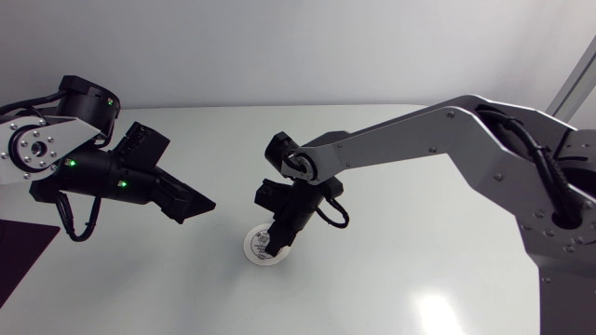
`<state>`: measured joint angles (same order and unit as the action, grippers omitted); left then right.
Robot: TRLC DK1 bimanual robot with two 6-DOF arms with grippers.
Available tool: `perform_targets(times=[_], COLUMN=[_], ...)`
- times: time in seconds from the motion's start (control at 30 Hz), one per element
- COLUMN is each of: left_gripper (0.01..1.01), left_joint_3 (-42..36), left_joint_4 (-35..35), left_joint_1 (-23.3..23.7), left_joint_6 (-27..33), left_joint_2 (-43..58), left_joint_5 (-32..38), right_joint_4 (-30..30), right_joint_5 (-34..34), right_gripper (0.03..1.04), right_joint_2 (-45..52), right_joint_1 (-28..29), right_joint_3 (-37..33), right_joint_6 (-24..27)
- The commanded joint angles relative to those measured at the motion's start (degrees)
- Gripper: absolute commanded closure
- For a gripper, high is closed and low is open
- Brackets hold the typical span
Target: Turn the coaster over.
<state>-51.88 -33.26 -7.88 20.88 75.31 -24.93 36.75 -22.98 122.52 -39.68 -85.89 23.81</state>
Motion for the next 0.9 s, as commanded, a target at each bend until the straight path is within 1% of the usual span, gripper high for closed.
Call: perform_targets(times=[0.0, 0.2, 0.33, 0.43, 0.5, 0.6, 0.63, 0.67, 0.73, 0.87], left_gripper=[0.046, 0.046, 0.046, 0.046, 0.046, 0.046, 0.046, 0.046, 0.046, 0.046], left_joint_3=[-1.47, -1.82, -1.91, -1.91, -2.09, -2.53, -2.70, -2.70, -2.70, -2.70], left_joint_4=[-0.58, -0.76, -0.93, -1.20, -1.37, -1.64, -1.73, -1.73, -1.73, -1.81], left_joint_1=[-0.21, -1.17, -1.79, -2.05, -2.23, -2.67, -2.93, -3.11, -3.11, -3.28], left_joint_6=[-1.37, -1.90, -2.25, -2.43, -2.60, -3.22, -3.31, -3.39, -3.57, -4.10], left_joint_2=[0.81, 0.89, 0.81, 0.63, 0.37, 0.10, -0.43, -0.86, -1.57, -2.53], left_joint_5=[-0.47, -0.47, -0.30, -0.12, -0.12, 0.23, 0.23, 0.23, 0.23, 0.23], right_joint_4=[0.86, 0.95, 2.27, 2.36, 2.01, 1.22, -0.37, -1.68, -2.83, -5.20], right_joint_5=[-0.22, -0.04, 0.39, 1.01, 1.45, 1.27, 1.27, 1.54, 1.80, 4.09], right_gripper=[1.02, 1.01, 1.01, 1.01, 1.01, 1.00, 0.89, 0.68, 0.06, 0.06], right_joint_2=[2.02, 3.34, 4.92, 5.36, 4.04, -1.76, -5.54, -8.88, -16.44, -29.88], right_joint_1=[1.27, 5.05, 9.36, 11.12, 11.20, 11.73, 11.73, 11.73, 11.38, 11.12], right_joint_3=[-0.25, -0.60, -3.32, -3.50, -2.53, -0.16, 1.78, 3.53, 7.22, 14.17], right_joint_6=[-0.08, 1.50, 2.64, 3.17, 3.26, 2.82, 1.94, 0.97, 0.01, -3.42])
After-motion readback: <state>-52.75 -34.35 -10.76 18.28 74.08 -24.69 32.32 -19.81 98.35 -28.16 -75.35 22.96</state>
